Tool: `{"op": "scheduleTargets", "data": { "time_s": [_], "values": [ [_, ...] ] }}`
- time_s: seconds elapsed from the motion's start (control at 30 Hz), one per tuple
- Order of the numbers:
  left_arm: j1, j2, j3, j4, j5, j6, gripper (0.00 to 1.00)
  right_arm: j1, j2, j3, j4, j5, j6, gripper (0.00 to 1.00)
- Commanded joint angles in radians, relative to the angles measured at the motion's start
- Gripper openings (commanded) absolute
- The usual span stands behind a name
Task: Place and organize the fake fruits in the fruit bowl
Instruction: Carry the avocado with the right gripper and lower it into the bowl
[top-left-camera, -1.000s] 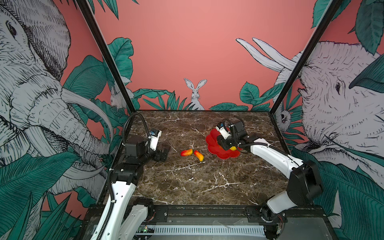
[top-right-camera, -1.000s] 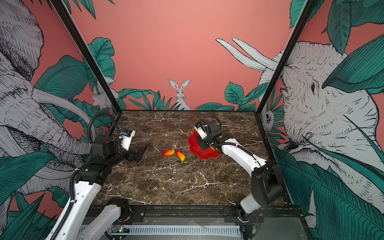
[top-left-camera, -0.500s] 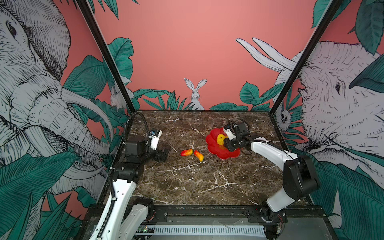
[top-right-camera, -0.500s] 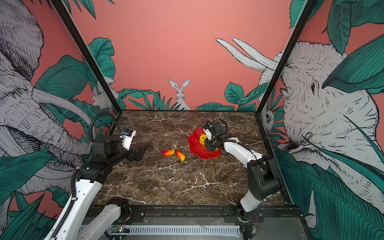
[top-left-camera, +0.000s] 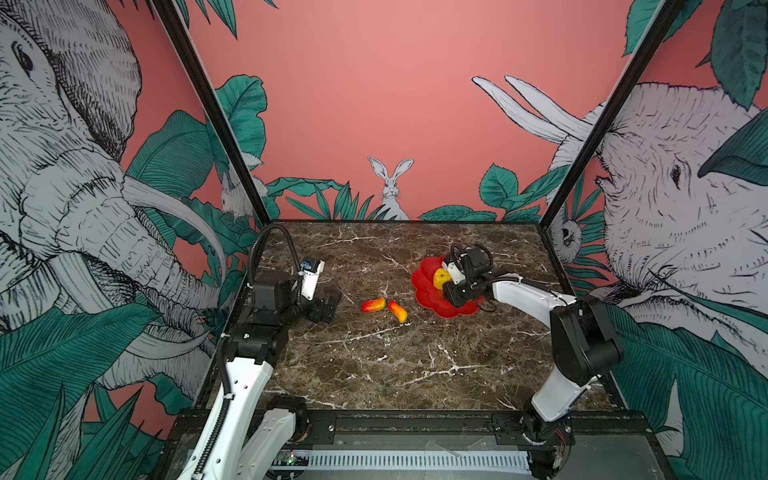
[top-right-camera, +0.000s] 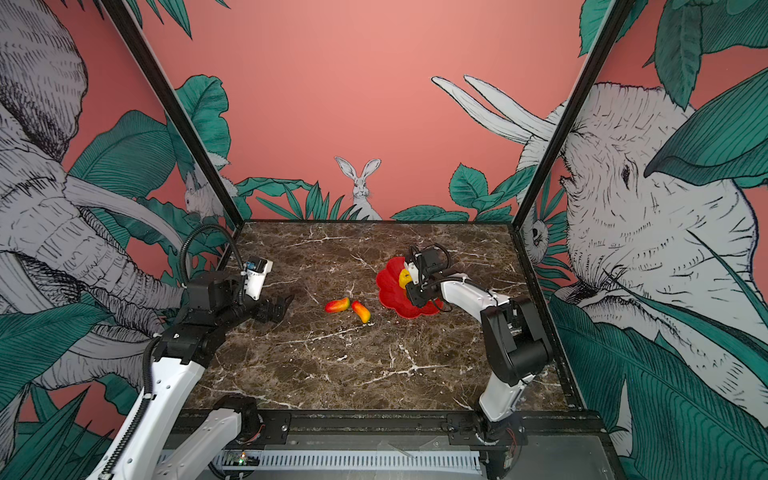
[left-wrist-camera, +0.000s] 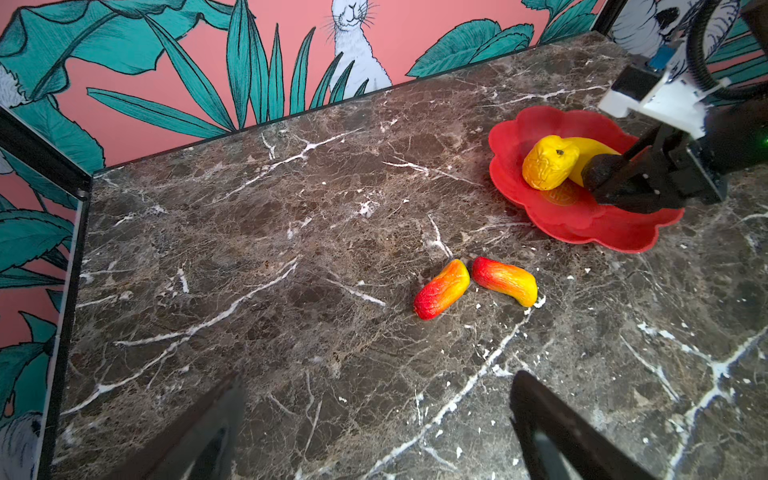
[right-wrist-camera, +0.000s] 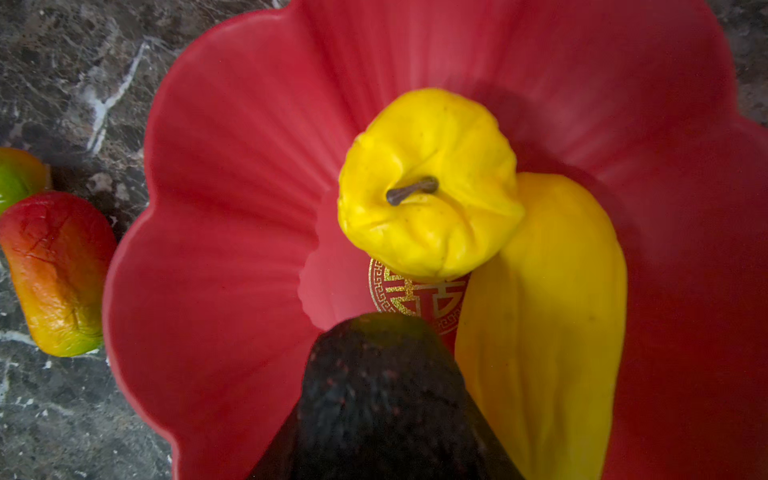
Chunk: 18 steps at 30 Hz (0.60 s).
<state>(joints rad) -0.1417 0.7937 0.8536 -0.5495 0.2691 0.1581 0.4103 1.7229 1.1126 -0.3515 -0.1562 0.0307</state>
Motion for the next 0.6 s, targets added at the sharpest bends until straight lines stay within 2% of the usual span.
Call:
{"op": "scheduleTargets", "data": {
  "time_s": [0.0, 0.33, 0.47, 0.57],
  "values": [
    [0.002, -0.002, 0.001, -0.009, -0.002, 0.005, 1.0, -0.003, 0.022, 0.016, 0.019, -0.011, 0.017, 0.0],
    [0.002, -0.002, 0.004, -0.01, 0.0, 0.004, 1.0, -0.003, 0.058, 0.018, 0.034, -0.003, 0.031, 0.0],
    [0.002, -0.004, 0.002, -0.01, -0.001, 0.005, 1.0, -0.003, 0.074, 0.031, 0.037, -0.002, 0.035, 0.09],
    [0.001, -0.002, 0.002, -0.01, -0.001, 0.005, 1.0, -0.004, 0.079, 0.038, 0.04, 0.001, 0.038, 0.11]
  ]
}}
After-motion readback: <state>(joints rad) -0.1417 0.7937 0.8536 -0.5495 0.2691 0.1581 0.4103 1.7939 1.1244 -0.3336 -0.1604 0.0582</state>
